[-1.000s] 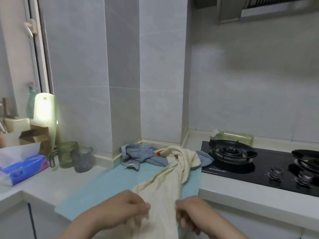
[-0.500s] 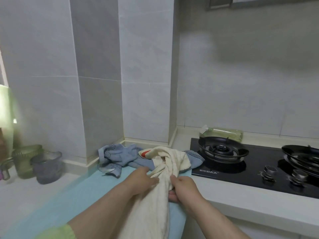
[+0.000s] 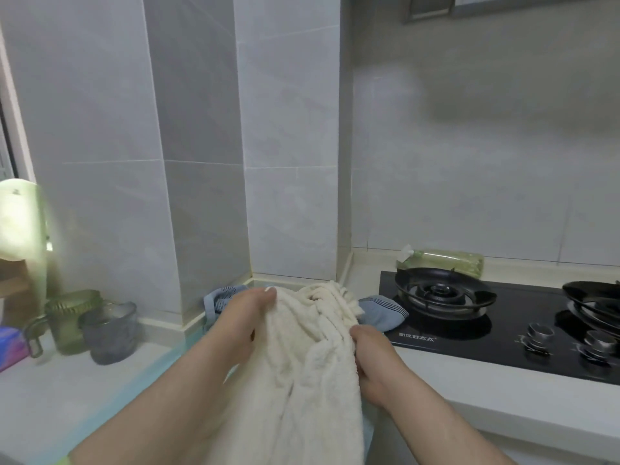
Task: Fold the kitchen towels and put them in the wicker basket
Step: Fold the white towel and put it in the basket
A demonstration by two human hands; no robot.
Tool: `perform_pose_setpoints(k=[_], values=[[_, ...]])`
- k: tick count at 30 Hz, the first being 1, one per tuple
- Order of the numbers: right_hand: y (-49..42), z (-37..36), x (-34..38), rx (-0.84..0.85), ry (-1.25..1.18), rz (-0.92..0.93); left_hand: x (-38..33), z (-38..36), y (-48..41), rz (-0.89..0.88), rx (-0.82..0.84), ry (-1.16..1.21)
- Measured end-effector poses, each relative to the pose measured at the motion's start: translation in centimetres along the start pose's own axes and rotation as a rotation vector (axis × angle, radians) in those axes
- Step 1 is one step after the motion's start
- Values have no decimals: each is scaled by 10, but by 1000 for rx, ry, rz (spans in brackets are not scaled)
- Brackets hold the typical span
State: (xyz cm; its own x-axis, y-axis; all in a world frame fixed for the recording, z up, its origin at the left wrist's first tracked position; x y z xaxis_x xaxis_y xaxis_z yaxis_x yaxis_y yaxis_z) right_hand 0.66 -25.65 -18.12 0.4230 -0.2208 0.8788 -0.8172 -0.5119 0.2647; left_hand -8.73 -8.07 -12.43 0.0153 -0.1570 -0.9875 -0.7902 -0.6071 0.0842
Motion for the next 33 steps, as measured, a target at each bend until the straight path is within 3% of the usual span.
perform_pose_setpoints(k=[3,5,10,13,15,19,23,27,33], values=[[26,-16,16,166,-69,-30,-22,5,15,-54,-13,79],[39,-25,22,220,109,26,-37,2,29,-85,27,54],[64,-40,32,75,762,260,-55,0,52,-178,83,-38],[67,-41,43,-41,986,399,-61,2,63,-218,92,-65],[72,-38,53,-44,923,417,-66,5,70,-248,82,-51],[83,-28,70,104,348,115,-83,21,76,-285,17,46],[92,-22,93,254,-34,-11,-106,37,82,-313,-48,186],[91,-20,123,212,-114,61,-131,58,83,-334,-129,295],[92,-27,170,111,142,137,-166,78,85,-410,-174,292]])
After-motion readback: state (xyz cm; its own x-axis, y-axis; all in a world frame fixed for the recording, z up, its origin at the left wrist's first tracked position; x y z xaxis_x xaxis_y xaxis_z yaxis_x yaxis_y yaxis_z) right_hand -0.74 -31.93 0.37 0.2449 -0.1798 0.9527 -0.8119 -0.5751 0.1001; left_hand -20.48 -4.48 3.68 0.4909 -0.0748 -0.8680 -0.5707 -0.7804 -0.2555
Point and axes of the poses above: each hand's wrist, its own y-axis away from the middle knuckle, its own z-axis out of the back of the hand, x = y × z, the point moved 3 cm from there along -y, towards the middle knuckle, and after that the axes turned 2 degrees about y, right-handed, at the moved point
